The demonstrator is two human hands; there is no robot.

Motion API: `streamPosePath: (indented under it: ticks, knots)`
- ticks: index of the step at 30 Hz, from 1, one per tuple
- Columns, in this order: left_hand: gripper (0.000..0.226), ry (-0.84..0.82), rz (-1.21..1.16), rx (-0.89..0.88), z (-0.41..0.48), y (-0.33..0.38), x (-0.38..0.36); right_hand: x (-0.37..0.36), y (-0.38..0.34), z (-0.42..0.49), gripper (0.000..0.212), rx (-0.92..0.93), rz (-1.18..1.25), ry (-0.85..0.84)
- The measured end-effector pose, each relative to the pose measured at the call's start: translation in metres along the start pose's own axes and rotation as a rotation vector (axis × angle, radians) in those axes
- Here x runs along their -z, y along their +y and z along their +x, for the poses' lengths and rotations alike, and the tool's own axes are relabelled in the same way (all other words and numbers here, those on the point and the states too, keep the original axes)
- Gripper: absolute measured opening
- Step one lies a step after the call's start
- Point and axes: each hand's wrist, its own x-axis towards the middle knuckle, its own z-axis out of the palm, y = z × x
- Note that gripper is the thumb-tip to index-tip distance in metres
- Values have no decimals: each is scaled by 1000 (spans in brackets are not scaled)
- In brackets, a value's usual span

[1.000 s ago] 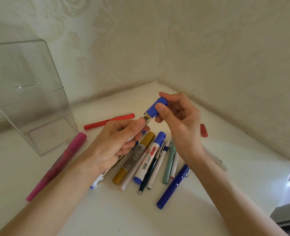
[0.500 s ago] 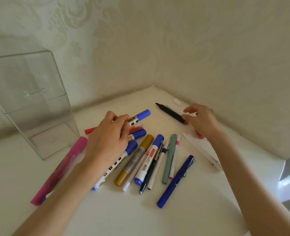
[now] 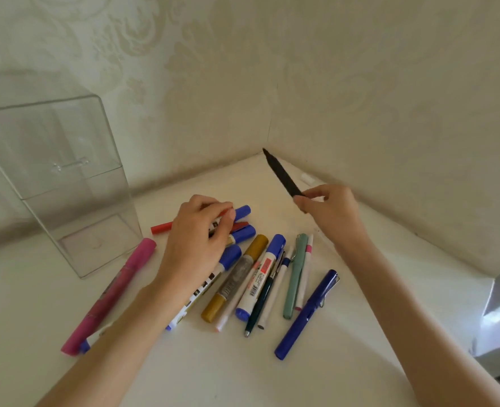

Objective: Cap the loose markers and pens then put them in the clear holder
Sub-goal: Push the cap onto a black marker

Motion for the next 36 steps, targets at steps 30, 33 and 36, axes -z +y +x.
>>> streamPosePath:
  ticks: [30, 33, 36]
  knots:
    - [27, -62, -702, 146, 0, 14, 11, 29, 22, -7, 19, 186, 390, -175]
    - [23, -102, -608, 84, -1, 11, 9, 17, 14, -17, 24, 302, 537, -217]
    - [22, -136, -534, 57, -1, 9, 7, 12, 16, -23, 26, 335, 581, -213]
